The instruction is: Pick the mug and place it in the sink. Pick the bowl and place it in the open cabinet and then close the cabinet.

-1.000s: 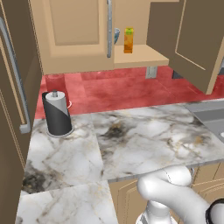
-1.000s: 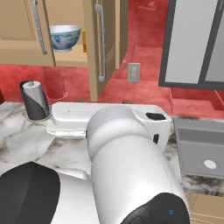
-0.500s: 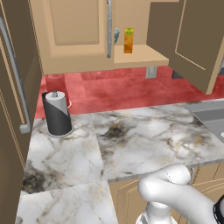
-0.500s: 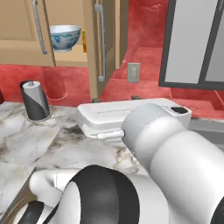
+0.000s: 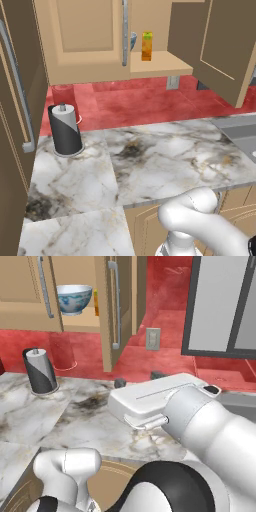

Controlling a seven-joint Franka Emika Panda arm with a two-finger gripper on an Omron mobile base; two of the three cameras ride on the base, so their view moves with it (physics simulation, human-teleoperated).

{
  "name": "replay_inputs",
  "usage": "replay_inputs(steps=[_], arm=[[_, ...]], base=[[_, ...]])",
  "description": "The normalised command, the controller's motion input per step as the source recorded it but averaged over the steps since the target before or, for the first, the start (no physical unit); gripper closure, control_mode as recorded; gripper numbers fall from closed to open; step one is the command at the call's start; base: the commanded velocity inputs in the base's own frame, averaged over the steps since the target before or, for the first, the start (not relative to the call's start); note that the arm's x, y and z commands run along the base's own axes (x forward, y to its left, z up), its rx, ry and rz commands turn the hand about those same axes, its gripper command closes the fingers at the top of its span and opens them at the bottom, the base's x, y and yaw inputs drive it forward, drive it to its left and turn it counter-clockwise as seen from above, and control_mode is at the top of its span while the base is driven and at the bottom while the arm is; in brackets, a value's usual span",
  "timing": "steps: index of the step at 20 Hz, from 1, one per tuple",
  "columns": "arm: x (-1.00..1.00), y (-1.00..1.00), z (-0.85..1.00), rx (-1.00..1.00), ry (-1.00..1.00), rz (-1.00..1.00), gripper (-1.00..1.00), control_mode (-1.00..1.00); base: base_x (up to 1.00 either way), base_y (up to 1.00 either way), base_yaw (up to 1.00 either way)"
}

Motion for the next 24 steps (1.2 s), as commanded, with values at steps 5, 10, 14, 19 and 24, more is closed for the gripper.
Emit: replay_inputs(steps=[5, 10, 14, 19, 24], arm=[[0.27, 0.02, -0.11, 0.11, -0.03, 0.13, -1.00, -1.00], [0.45, 0.00, 0.00, 0.12, 0.00, 0.12, -1.00, -1.00], [0.46, 0.06, 0.00, 0.02, 0.00, 0.05, -1.00, -1.00], [0.20, 0.21, 0.00, -0.02, -0.04, 0.00, -1.00, -1.00], [0.19, 0.22, 0.00, -0.03, -0.05, 0.00, -1.00, -1.00]], base=[[0.00, 0.00, 0.00], [0.00, 0.00, 0.00], [0.00, 0.00, 0.00], [0.00, 0.00, 0.00], [0.00, 0.00, 0.00]])
